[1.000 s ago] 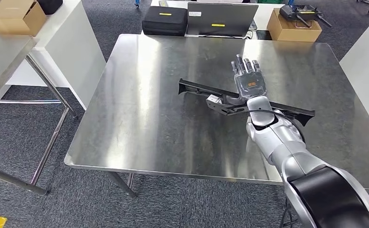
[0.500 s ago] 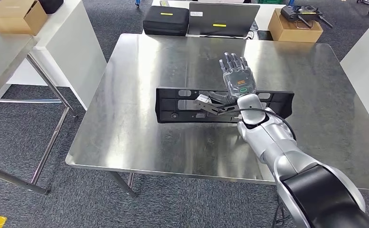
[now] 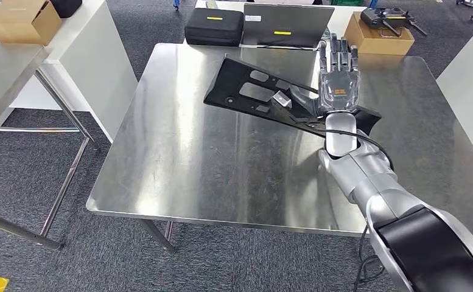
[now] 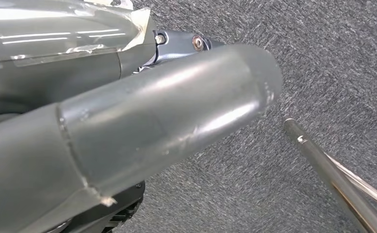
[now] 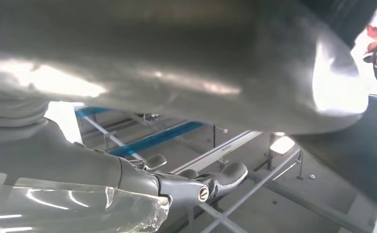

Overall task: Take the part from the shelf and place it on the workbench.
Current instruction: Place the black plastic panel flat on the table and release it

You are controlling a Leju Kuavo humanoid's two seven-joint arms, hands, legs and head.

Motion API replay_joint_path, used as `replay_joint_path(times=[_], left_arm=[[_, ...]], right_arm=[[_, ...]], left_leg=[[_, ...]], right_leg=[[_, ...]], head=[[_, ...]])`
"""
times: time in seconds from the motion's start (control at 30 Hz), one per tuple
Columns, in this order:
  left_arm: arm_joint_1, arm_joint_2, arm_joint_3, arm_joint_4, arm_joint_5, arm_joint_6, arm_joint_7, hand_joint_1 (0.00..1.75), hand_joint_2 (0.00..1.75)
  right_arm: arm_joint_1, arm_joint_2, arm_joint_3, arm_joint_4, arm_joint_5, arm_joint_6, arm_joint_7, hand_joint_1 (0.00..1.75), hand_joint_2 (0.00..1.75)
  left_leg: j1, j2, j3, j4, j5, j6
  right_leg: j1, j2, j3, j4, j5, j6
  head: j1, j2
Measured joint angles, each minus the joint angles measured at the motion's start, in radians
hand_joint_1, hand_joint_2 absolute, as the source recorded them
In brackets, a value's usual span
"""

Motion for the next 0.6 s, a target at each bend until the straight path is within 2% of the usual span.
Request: replay_joint_path(times=[0.33, 0.5, 0.6], left_arm=[[-0.001, -0.001, 0.0, 0.0, 0.0, 0.008, 0.005, 0.0, 0.0], [-0.001, -0.001, 0.003, 0.0, 0.001, 0.009, 0.006, 0.0, 0.0], [-0.001, -0.001, 0.007, 0.0, 0.003, 0.007, 0.007, 0.0, 0.0]], right_arm=[[0.001, -0.013, 0.0, 0.0, 0.0, 0.009, -0.039, 0.0, 0.0], [-0.002, -0.003, -0.033, 0.003, -0.036, 0.102, -0.167, 0.0, 0.0], [-0.003, 0.009, -0.065, 0.009, -0.053, 0.153, -0.209, 0.0, 0.0]], left_leg=[[0.0, 0.0, 0.0, 0.0, 0.0, 0.0], [0.001, 0.001, 0.0, 0.0, 0.0, 0.0], [0.001, 0.001, 0.0, 0.0, 0.0, 0.0]], right_leg=[[-0.001, 0.0, 0.0, 0.0, 0.0, 0.0], [0.0, 0.0, 0.0, 0.0, 0.0, 0.0], [0.0, 0.0, 0.0, 0.0, 0.0, 0.0]], head=[[0.0, 0.0], [0.0, 0.0], [0.0, 0.0]])
